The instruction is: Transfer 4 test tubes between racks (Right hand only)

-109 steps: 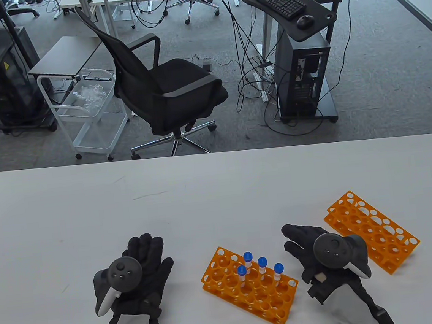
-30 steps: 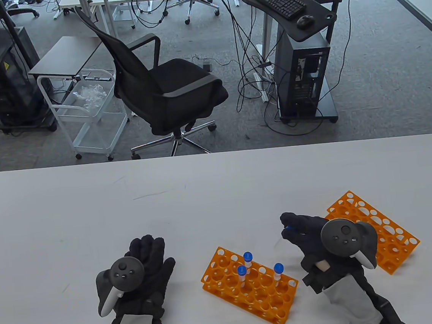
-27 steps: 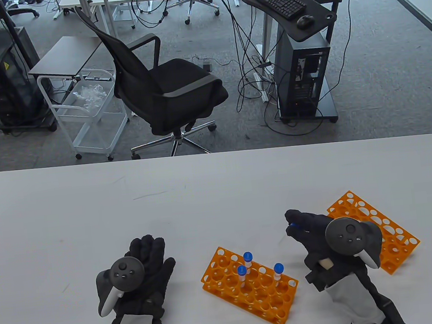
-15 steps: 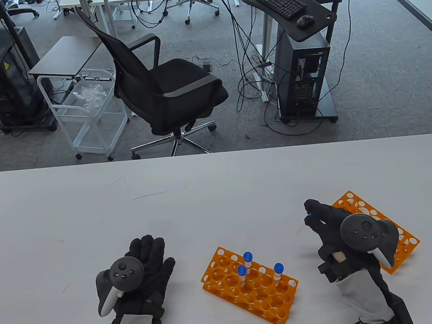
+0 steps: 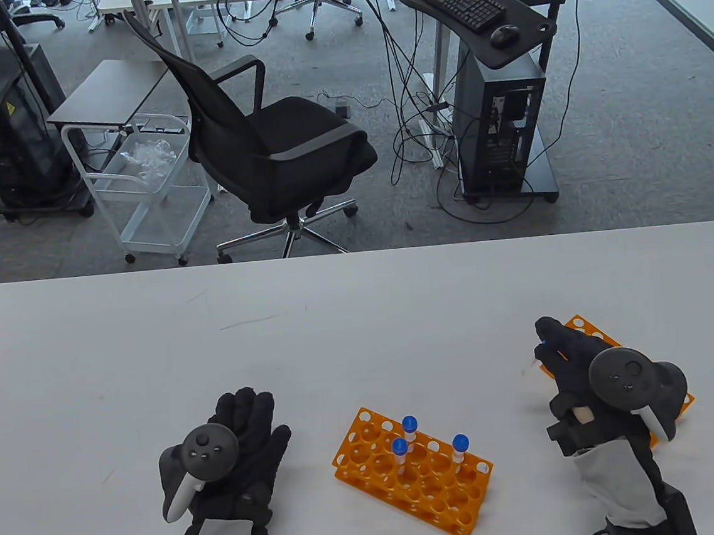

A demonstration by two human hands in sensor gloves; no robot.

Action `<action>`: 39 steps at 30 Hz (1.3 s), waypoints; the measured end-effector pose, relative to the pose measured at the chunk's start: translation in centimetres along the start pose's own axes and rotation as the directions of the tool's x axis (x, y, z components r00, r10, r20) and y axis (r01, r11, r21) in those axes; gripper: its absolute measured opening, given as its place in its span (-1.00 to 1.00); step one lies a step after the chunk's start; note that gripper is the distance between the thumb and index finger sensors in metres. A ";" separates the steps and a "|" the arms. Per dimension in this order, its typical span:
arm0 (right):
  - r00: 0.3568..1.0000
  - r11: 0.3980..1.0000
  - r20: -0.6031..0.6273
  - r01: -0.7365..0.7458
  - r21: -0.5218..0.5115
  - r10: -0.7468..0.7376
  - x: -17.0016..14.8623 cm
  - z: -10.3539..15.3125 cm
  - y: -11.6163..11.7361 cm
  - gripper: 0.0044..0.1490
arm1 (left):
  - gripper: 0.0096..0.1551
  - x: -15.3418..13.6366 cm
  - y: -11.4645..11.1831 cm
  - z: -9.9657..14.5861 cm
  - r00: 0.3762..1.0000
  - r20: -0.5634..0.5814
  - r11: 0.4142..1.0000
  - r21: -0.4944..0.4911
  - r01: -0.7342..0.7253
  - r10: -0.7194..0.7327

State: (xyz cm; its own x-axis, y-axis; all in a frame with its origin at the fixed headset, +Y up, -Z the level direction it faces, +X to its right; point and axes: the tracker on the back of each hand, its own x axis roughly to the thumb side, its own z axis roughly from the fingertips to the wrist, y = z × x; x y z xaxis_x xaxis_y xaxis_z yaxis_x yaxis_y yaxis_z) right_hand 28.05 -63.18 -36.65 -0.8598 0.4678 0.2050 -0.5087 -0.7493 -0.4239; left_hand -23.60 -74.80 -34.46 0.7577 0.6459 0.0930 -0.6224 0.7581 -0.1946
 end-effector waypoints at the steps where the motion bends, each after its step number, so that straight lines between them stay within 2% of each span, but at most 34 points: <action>1: 1.000 1.000 -0.005 -0.008 -0.003 0.008 -0.2 0.0 -0.1 -0.40 | -0.21 0.0 0.0 0.0 1.000 0.001 1.000 -0.002 0.000 0.000; 18: 0.989 0.996 -0.142 -0.052 -0.079 0.040 -4.6 0.2 -2.4 -0.41 | -0.21 0.1 -0.2 -0.1 1.000 0.009 1.000 -0.011 -0.001 0.001; 39: 0.973 0.989 -0.193 -0.139 -0.052 0.127 -7.2 0.3 -1.0 -0.41 | -0.21 0.0 -0.3 -0.1 1.000 0.004 1.000 -0.017 -0.021 0.021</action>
State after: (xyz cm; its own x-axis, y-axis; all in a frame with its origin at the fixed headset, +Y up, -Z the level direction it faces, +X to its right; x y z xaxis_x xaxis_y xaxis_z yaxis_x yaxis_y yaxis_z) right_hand 34.75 -65.94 -37.42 -0.8925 0.4505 -0.0246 -0.3808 -0.7816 -0.4941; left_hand -23.41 -75.02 -34.48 0.7439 0.6619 0.0924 -0.6347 0.7429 -0.2128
